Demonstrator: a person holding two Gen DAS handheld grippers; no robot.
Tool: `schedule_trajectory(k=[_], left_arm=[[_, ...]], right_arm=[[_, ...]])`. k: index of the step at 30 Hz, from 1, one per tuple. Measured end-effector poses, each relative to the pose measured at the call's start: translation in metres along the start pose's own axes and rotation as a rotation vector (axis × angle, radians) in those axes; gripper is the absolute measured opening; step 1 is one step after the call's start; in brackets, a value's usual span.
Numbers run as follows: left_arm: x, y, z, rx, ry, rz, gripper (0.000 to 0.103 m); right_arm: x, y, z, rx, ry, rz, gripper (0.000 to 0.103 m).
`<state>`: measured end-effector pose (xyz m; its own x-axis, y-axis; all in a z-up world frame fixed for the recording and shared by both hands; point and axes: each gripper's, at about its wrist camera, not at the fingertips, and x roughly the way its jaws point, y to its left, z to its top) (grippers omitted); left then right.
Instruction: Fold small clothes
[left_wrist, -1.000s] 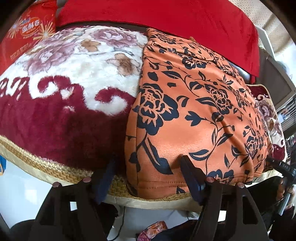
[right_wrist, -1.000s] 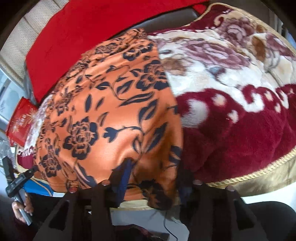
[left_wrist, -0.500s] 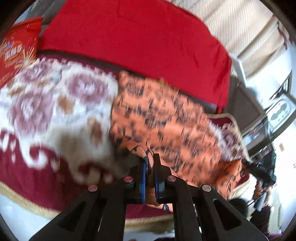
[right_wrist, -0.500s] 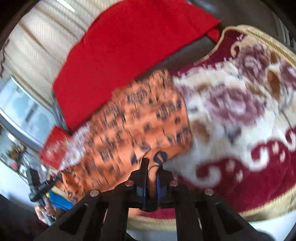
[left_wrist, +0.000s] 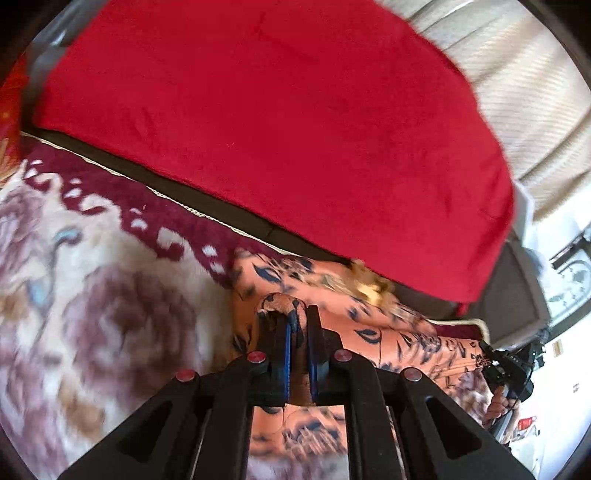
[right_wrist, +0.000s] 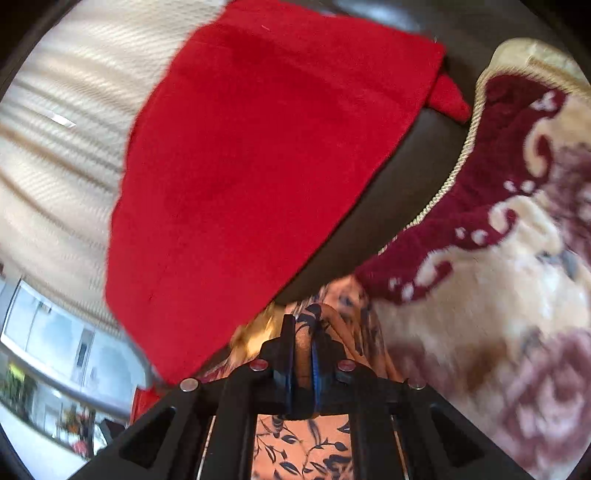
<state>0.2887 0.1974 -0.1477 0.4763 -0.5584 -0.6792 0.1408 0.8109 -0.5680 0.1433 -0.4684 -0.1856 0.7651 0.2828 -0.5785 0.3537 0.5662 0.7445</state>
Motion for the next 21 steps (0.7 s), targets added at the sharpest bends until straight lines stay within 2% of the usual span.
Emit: schedule_trajectory(k=[4,7,8,12,15,16,17,18,19,20,21], left_arm=[[0.055,0.023,0.013,-0.048,0.075,0.033,0.008],[0.084,0.046,0.005,-0.114,0.102,0.003,0.009],[0.091,0.053,-0.001,-0.128,0.101,-0.002,0.009],[0.084,0.062,-0.017,-0.183,0.033,-0.062,0.014],[0.060,0.065,-0.018,-0.236,0.006,-0.071,0.026],[0.047,0.065,-0.020,-0.245,-0.043,-0.067,0.042],[0.030,0.066,-0.023,-0.252,-0.101,-0.047,0.068],[0.013,0.067,-0.028,-0.262,-0.160,-0.004,0.078],[-0.001,0.068,-0.033,-0.271,-0.207,0.035,0.085],[-0.012,0.069,-0.039,-0.277,-0.237,0.066,0.085],[-0.019,0.069,-0.044,-0.284,-0.233,0.093,0.085]], right_arm=[[0.066,-0.018,0.018,0.040,0.040,-0.057,0.008],[0.099,-0.044,0.014,0.108,0.129,-0.113,0.010],[0.104,-0.055,0.012,0.148,0.157,-0.106,0.010],[0.100,-0.071,0.011,0.198,0.161,-0.020,0.010],[0.079,-0.062,0.013,0.171,0.119,0.024,0.014],[0.072,-0.057,0.013,0.147,0.111,0.012,0.023],[0.065,-0.052,0.012,0.118,0.094,-0.018,0.032],[0.057,-0.047,0.010,0.086,0.075,-0.054,0.062],[0.048,-0.043,0.007,0.061,0.053,-0.071,0.086],[0.041,-0.042,0.005,0.050,0.029,-0.063,0.086],[0.034,-0.040,0.003,0.040,0.014,-0.060,0.086]])
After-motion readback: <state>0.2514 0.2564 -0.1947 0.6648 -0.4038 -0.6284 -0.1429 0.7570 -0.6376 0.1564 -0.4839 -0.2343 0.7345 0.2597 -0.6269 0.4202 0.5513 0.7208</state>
